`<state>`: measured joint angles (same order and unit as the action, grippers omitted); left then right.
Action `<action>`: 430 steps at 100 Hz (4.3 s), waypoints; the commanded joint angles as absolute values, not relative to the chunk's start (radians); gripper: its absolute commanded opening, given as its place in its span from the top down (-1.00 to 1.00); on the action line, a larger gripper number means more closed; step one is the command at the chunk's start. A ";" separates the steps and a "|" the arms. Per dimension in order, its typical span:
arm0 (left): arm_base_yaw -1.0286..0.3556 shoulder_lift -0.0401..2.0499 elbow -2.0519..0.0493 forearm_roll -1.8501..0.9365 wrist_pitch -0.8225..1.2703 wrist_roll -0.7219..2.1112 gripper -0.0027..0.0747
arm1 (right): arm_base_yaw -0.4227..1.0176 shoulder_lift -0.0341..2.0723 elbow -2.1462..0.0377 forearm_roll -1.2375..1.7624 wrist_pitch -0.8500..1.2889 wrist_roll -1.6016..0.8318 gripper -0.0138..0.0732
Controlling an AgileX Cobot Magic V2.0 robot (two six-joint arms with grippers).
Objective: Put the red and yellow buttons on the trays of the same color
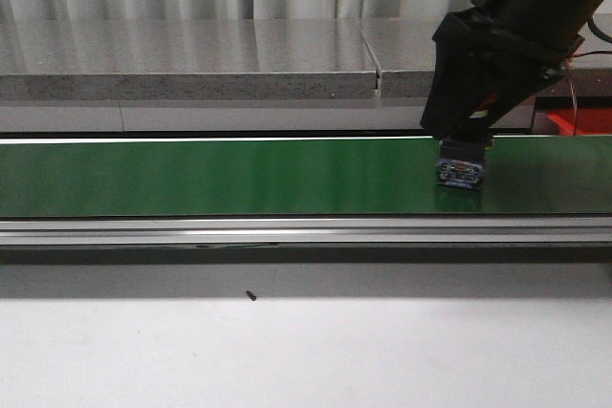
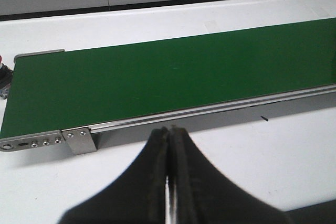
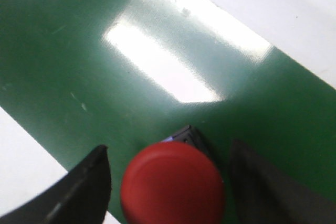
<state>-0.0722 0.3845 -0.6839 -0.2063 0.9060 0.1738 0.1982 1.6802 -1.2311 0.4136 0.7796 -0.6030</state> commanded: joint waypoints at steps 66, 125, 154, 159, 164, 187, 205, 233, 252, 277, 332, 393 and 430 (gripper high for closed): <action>-0.078 0.392 -0.707 -0.221 0.845 0.175 0.98 | 0.080 1.551 -1.281 0.438 0.662 -0.588 0.53; -0.078 0.392 -0.707 -0.221 0.845 0.175 0.98 | -0.293 1.585 -1.480 0.438 0.751 -0.412 0.53; -0.078 0.392 -0.707 -0.221 0.845 0.175 0.98 | -0.362 1.712 -1.627 0.438 0.853 -0.343 0.53; -0.078 0.392 -0.707 -0.221 0.845 0.175 0.98 | -0.362 1.741 -1.657 0.438 0.868 -0.343 0.53; -0.078 0.392 -0.707 -0.221 0.845 0.175 0.98 | -0.362 1.774 -1.685 0.435 0.874 -0.343 0.53; -0.078 0.392 -0.707 -0.221 0.845 0.175 0.98 | -0.364 1.895 -1.787 0.431 0.870 -0.340 0.53; -0.078 0.392 -0.707 -0.221 0.845 0.175 0.98 | -0.375 1.954 -1.803 0.430 0.838 -0.308 0.53; -0.078 0.392 -0.707 -0.221 0.845 0.175 0.98 | -0.394 2.017 -1.803 0.430 0.789 -0.288 0.53; -0.078 0.392 -0.707 -0.221 0.845 0.175 0.98 | -0.394 2.050 -1.803 0.431 0.751 -0.288 0.53; -0.078 0.392 -0.707 -0.221 0.845 0.175 0.98 | -0.394 2.092 -1.803 0.447 0.745 -0.288 0.52; -0.078 0.392 -0.707 -0.221 0.845 0.175 0.98 | -0.393 2.122 -1.803 0.477 0.754 -0.289 -0.44; -0.078 0.392 -0.707 -0.221 0.845 0.175 0.98 | -0.390 1.938 -1.737 0.475 0.715 -0.352 -0.61; -0.078 0.392 -0.707 -0.221 0.845 0.175 0.98 | -0.307 1.674 -1.497 0.475 0.574 -0.396 -0.60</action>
<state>-0.0722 0.3845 -0.6839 -0.2063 0.9060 0.1738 -0.3319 1.7828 -1.5223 0.4499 0.6535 -0.3722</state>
